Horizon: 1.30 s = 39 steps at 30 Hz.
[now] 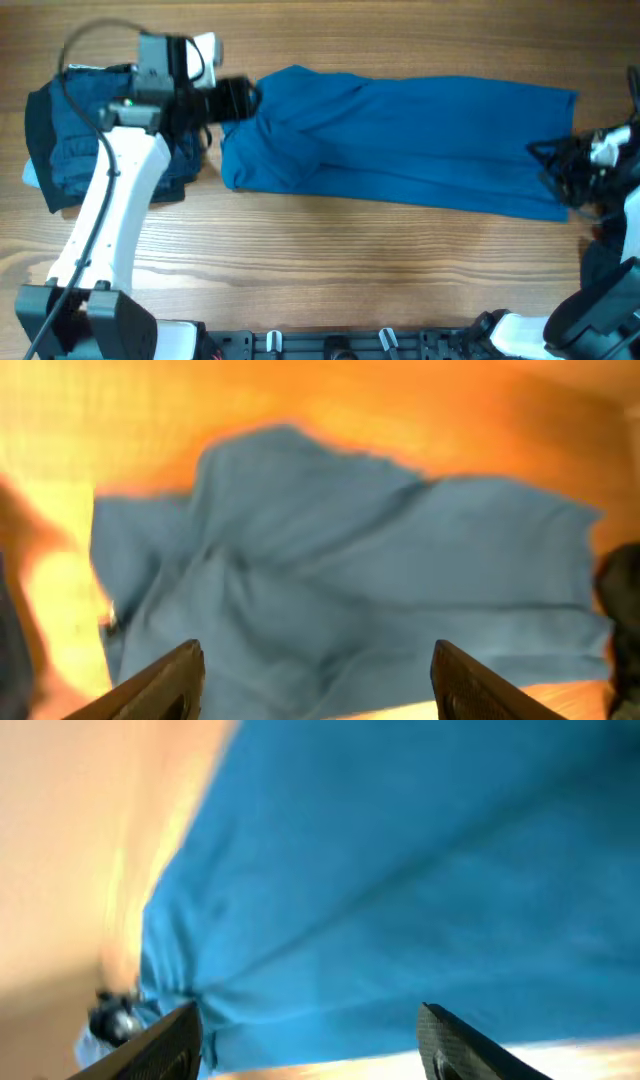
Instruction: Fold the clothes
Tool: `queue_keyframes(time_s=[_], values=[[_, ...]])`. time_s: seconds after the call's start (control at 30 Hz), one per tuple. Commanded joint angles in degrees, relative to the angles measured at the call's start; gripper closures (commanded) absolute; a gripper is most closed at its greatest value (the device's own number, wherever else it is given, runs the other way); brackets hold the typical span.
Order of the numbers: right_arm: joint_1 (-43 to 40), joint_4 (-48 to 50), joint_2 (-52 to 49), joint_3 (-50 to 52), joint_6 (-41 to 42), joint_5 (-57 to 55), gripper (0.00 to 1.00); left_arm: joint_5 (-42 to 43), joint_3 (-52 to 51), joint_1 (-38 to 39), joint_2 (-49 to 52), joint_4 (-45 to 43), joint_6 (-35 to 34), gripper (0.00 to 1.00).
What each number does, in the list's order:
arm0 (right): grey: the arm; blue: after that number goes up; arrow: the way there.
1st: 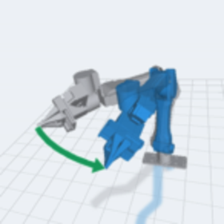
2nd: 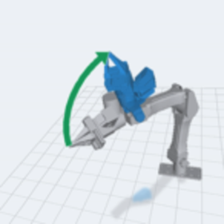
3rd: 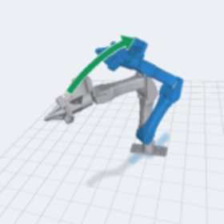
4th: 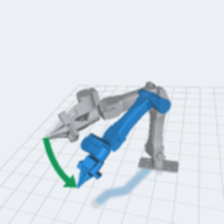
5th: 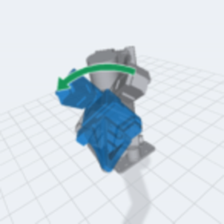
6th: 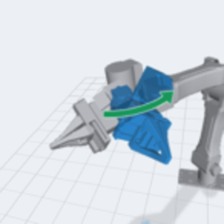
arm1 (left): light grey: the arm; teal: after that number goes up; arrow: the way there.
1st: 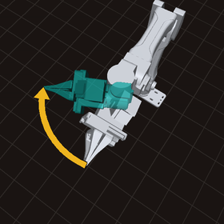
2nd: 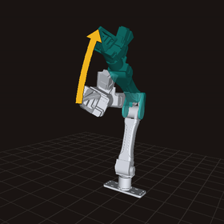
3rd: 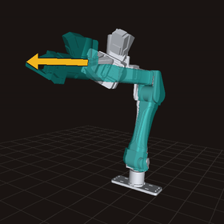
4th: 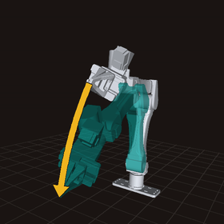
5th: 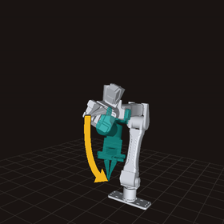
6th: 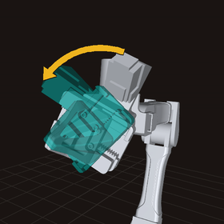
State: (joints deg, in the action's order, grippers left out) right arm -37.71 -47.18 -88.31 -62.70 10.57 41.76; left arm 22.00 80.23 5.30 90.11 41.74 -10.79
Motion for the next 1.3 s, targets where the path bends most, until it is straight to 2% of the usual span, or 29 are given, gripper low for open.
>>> queue_keyframes(time_s=[0.0,0.1,0.23,0.4,0.47,0.63,0.73,1.0,1.1,1.23,1.27], values=[[7.9,0.5,0.2,-9.0,-4.9,2.2,0.26,-1.6,12.3,1.7,6.4,1.8,6.4,0.24],[13.4,3.0,-0.5,-13.0,-2.3,-1.6,0.25,-1.9,19.1,2.0,14.8,1.6,7.9,0.22],[18.8,5.7,-0.9,-13.3,-2.5,-3.6,0.22,1.4,26.0,3.0,28.3,-0.9,10.8,0.21],[21.9,2.5,-1.2,-13.2,-2.5,-6.4,0.21,3.5,26.9,6.3,38.4,-12.2,13.7,0.18],[22.1,0.5,-1.2,-13.2,-2.5,-6.4,0.21,1.7,26.9,8.0,40.7,-17.4,15.1,0.18],[22.1,-3.2,-1.2,-13.2,-2.4,-6.4,0.21,-10.2,26.9,11.6,44.6,-24.3,16.2,0.17],[22.1,-5.2,-1.2,-13.2,-2.4,-6.4,0.22,-12.9,26.9,12.6,47.0,-24.4,19.3,0.21],[22.1,-7.0,-1.2,-13.2,-1.4,-6.4,0.25,-15.0,26.9,12.8,49.4,-24.5,19.4,0.32],[22.1,-7.5,-1.2,-13.2,-1.4,-6.4,0.26,-14.1,26.9,13.1,49.4,-24.0,19.4,0.45],[22.1,-8.1,-1.2,-13.2,-1.4,-6.4,0.26,-14.2,26.9,13.3,49.4,-19.9,19.4,0.86],[22.1,-8.4,-1.2,-13.2,-1.4,-6.4,0.26,-14.2,26.9,13.2,49.4,-19.0,19.4,0.94]])
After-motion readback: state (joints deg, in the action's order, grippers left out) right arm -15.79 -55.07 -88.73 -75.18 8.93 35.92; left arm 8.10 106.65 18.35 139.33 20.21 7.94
